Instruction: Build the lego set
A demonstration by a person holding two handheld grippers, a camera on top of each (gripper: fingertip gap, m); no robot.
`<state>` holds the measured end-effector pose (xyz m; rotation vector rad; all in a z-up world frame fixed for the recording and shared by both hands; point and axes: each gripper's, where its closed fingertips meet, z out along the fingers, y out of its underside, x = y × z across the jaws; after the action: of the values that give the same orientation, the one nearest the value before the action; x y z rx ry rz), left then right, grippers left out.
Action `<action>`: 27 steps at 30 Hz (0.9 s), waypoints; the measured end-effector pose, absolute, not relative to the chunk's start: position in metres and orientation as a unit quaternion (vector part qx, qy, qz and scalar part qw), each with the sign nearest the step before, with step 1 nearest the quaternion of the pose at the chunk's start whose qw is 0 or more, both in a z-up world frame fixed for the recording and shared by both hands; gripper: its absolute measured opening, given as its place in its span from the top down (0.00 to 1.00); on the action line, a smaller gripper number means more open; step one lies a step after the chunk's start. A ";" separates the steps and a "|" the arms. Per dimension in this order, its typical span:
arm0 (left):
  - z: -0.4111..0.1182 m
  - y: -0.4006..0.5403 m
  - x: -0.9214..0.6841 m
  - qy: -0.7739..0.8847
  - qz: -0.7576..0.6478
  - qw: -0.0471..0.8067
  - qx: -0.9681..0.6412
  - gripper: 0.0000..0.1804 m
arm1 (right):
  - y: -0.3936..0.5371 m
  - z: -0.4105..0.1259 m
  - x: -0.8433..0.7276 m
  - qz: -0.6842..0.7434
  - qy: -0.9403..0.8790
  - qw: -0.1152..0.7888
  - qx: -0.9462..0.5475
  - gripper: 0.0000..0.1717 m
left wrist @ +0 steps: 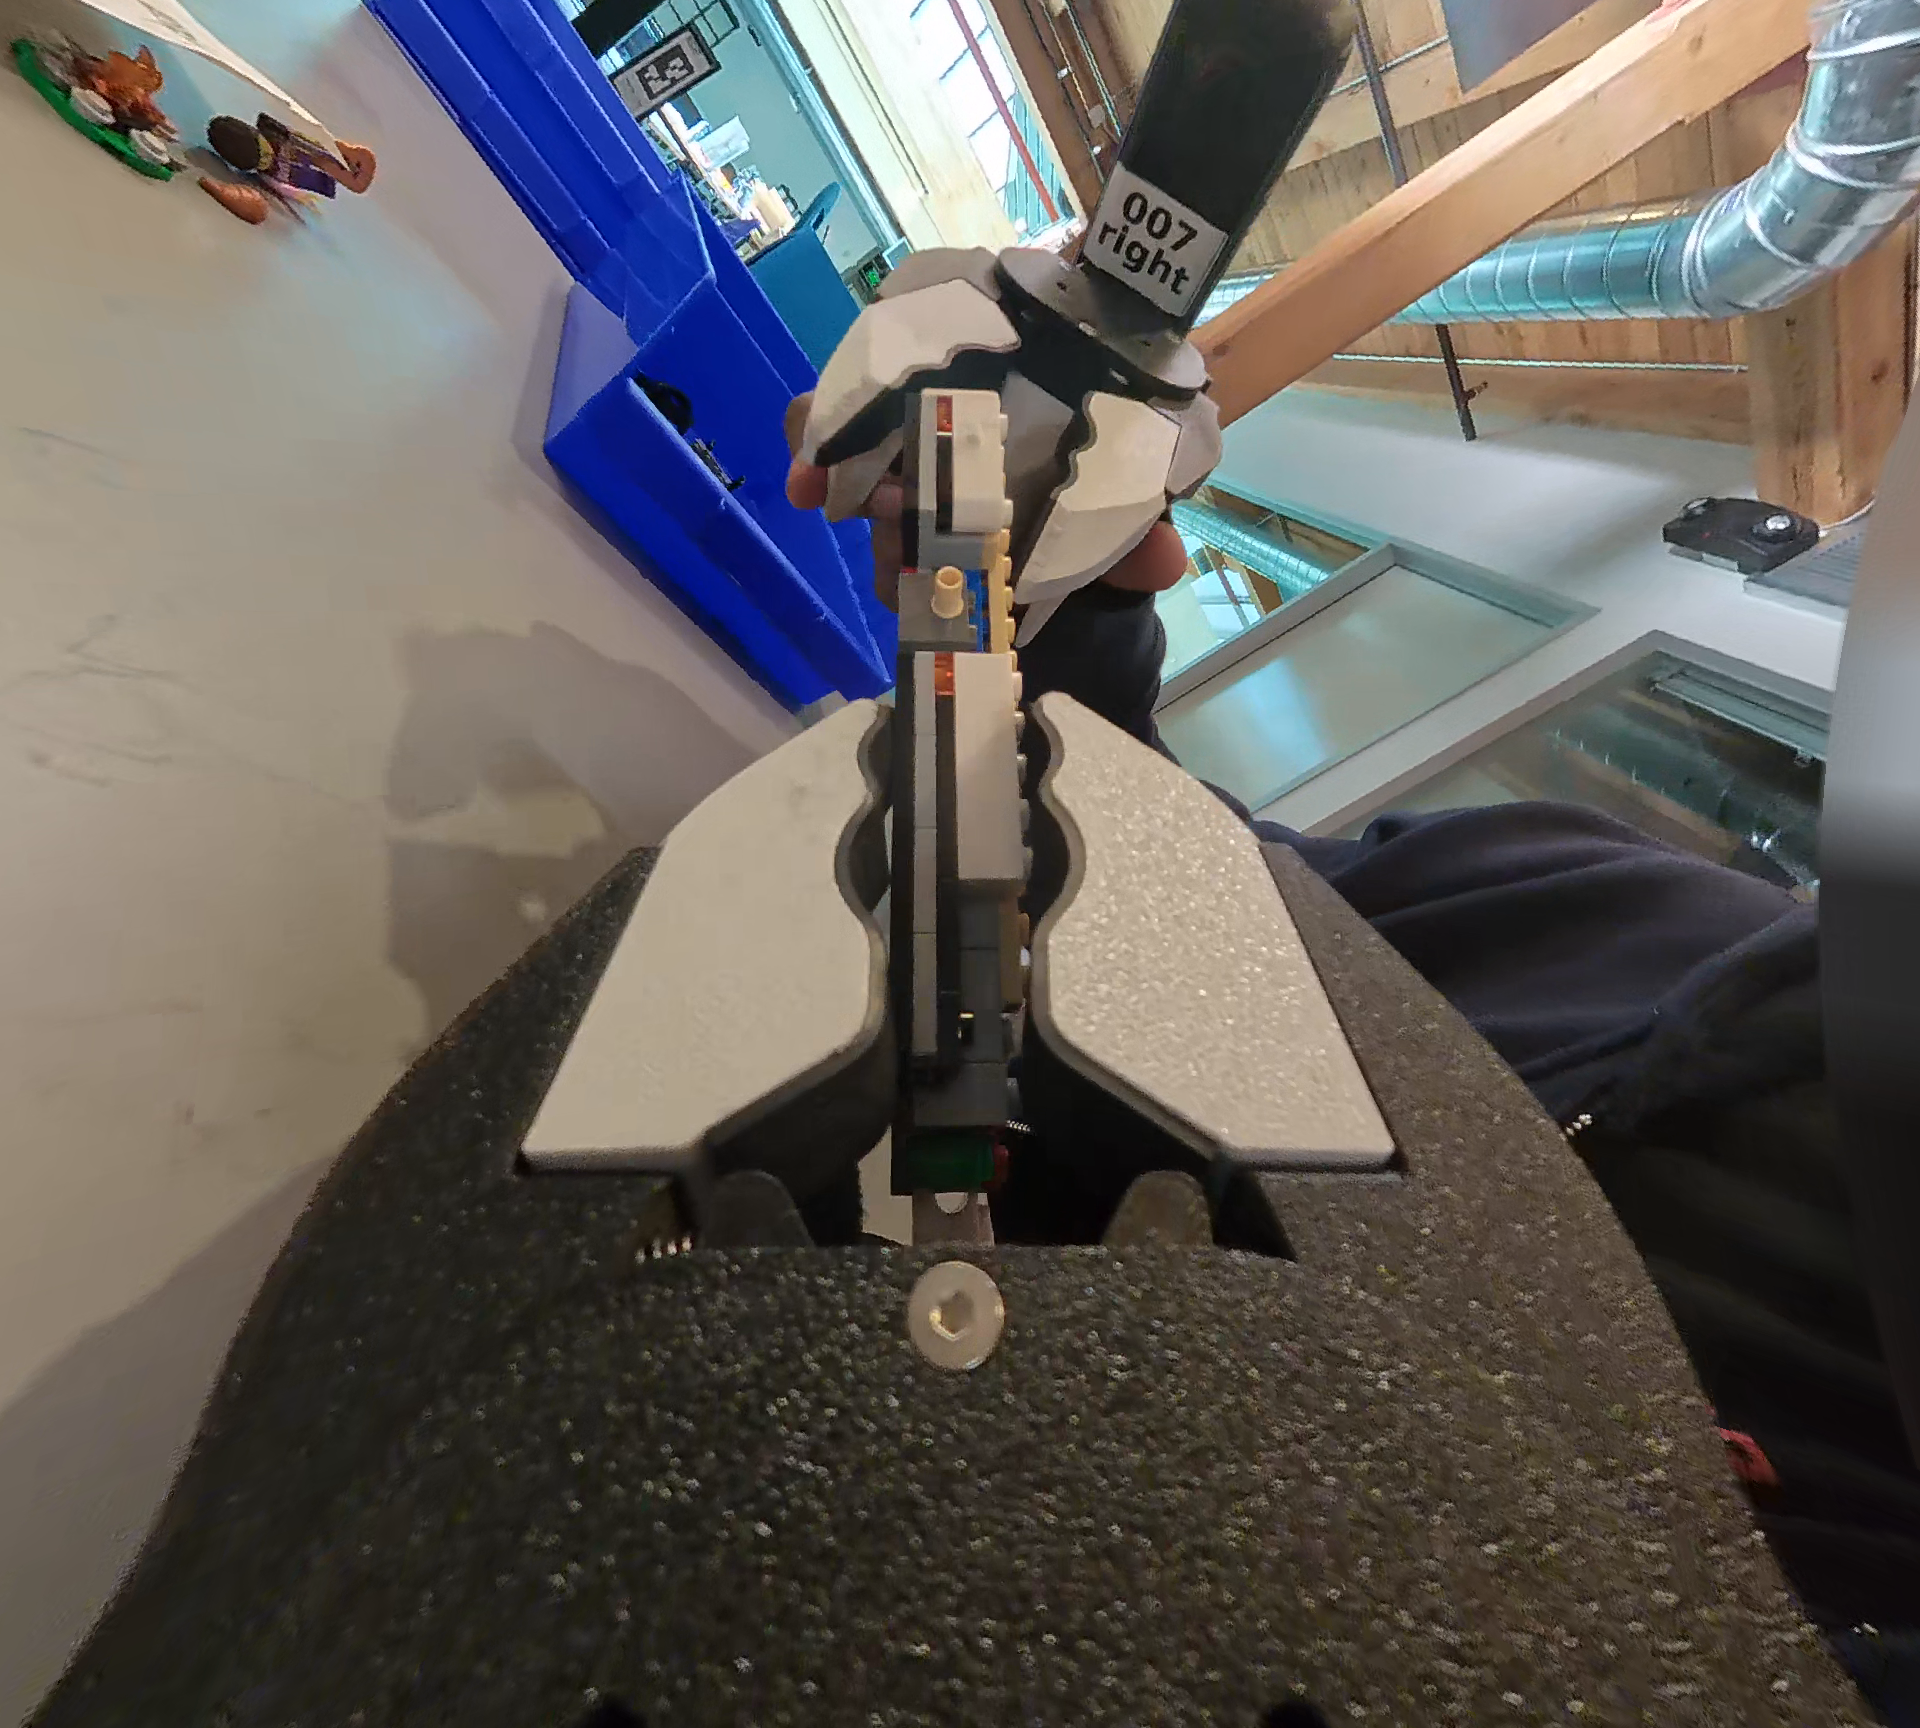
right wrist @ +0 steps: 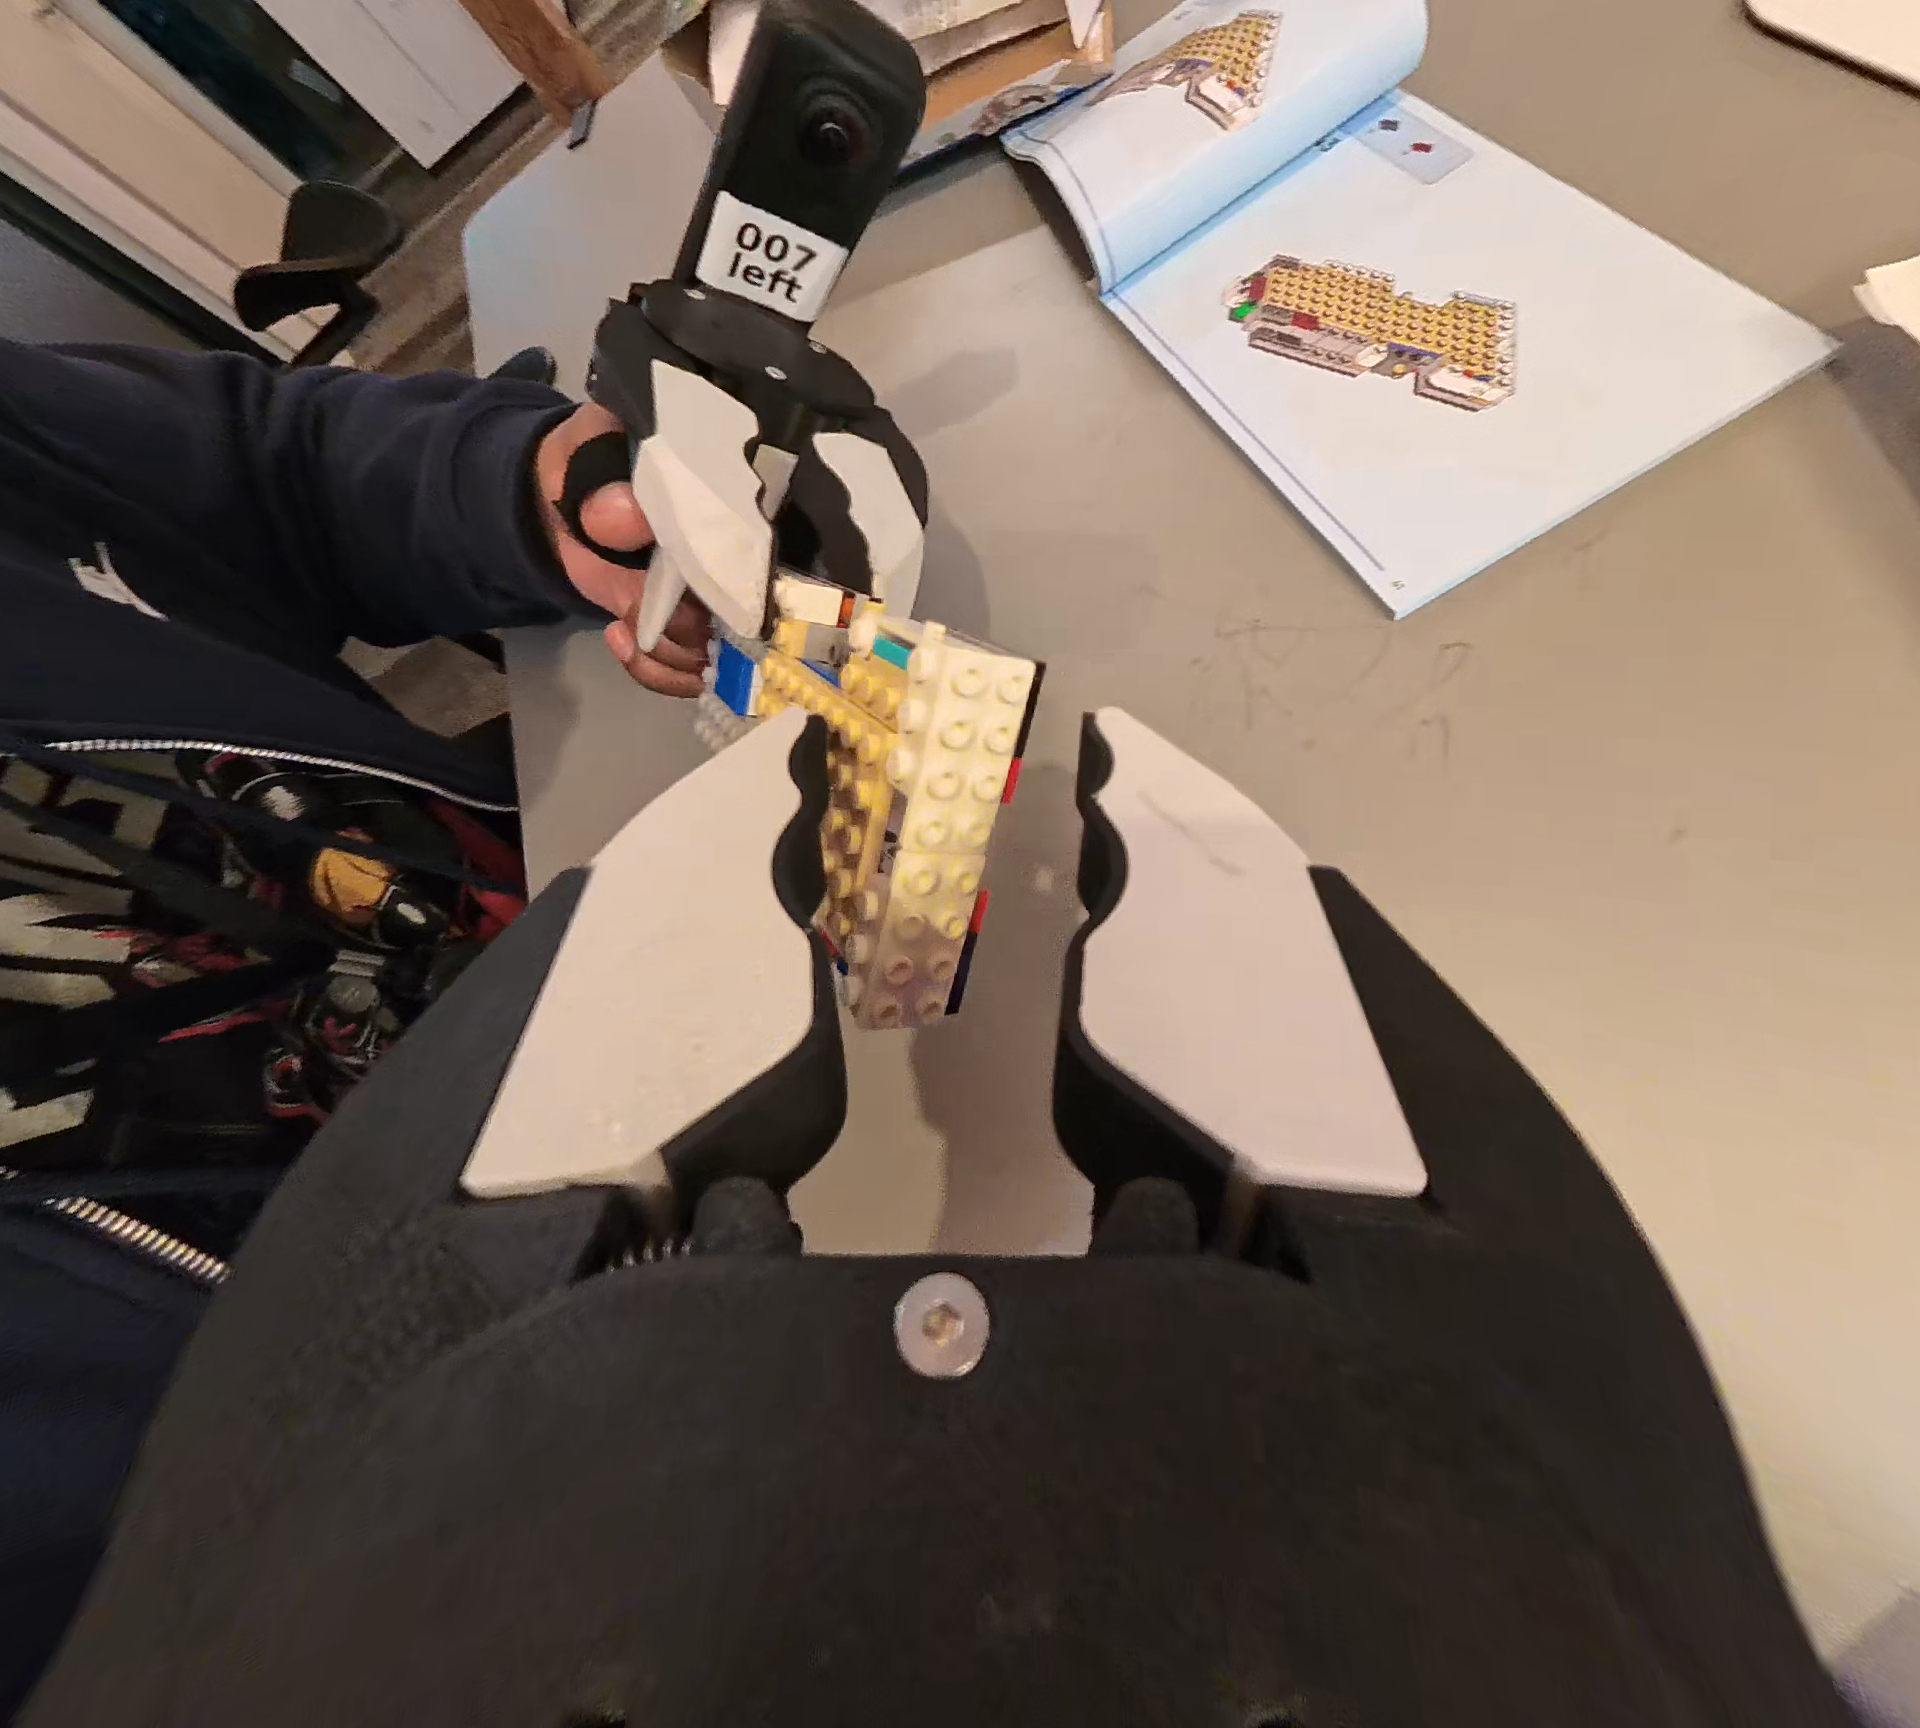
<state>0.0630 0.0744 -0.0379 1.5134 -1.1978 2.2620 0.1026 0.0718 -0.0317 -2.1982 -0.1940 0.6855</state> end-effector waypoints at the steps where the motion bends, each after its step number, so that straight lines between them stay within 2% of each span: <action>1: -0.038 0.074 0.063 -0.403 0.758 0.083 0.506 0.87 | 0.071 -0.031 0.101 0.276 -0.078 0.404 -0.869 0.74; 4: -0.039 0.072 0.062 -0.409 0.757 0.085 0.503 0.87 | 0.068 -0.031 0.098 0.284 -0.083 0.405 -0.865 0.78; 27: -0.032 0.059 0.051 -0.475 0.756 0.064 0.446 0.87 | 0.057 -0.021 0.082 0.296 -0.106 0.418 -0.852 0.80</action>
<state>0.0508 0.0588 -0.0315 1.3471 -1.4339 2.2819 0.0817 0.0571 -0.0211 -2.1388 -0.2663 0.7421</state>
